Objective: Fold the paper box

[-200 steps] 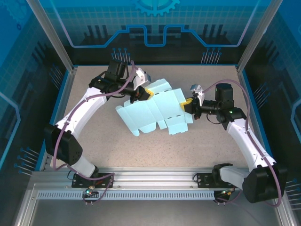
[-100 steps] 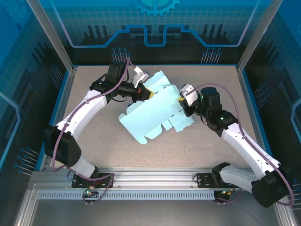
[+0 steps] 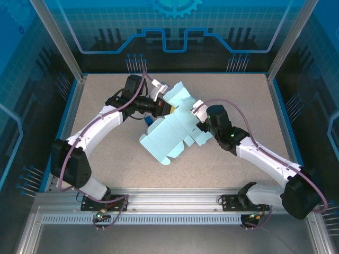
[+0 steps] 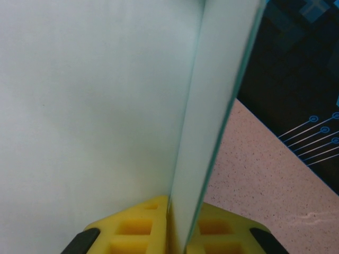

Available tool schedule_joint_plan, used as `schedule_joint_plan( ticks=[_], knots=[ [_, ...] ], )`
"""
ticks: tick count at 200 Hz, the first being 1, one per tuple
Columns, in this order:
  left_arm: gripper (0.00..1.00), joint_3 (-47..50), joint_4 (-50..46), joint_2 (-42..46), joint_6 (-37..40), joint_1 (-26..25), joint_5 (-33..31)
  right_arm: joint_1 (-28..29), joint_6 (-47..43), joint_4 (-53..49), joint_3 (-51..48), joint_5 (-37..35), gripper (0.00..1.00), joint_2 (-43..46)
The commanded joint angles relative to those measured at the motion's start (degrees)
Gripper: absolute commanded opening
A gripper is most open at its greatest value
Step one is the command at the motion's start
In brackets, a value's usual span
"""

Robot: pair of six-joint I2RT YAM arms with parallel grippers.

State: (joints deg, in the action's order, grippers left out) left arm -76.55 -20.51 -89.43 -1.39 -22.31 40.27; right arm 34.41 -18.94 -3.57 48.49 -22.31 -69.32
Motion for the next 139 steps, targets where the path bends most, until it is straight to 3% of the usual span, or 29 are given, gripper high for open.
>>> schedule_joint_plan(
  ticks=[1, 63, 139],
  knots=[
    [0.00, 0.5, 3.8, 1.5, 2.3, -1.2, 1.4, -0.9, -0.3, -0.8, 0.0, 6.6, 0.14, 0.9],
    [0.00, 1.3, 3.0, 1.6, 4.6, -0.1, 2.3, -11.3, 4.0, -7.7, 1.6, 28.6, 0.24, 4.7],
    [0.00, 1.9, 2.5, 2.2, 5.5, -0.1, 3.4, -16.9, 4.6, -6.8, 4.1, 39.6, 0.38, 2.9]
  ],
)
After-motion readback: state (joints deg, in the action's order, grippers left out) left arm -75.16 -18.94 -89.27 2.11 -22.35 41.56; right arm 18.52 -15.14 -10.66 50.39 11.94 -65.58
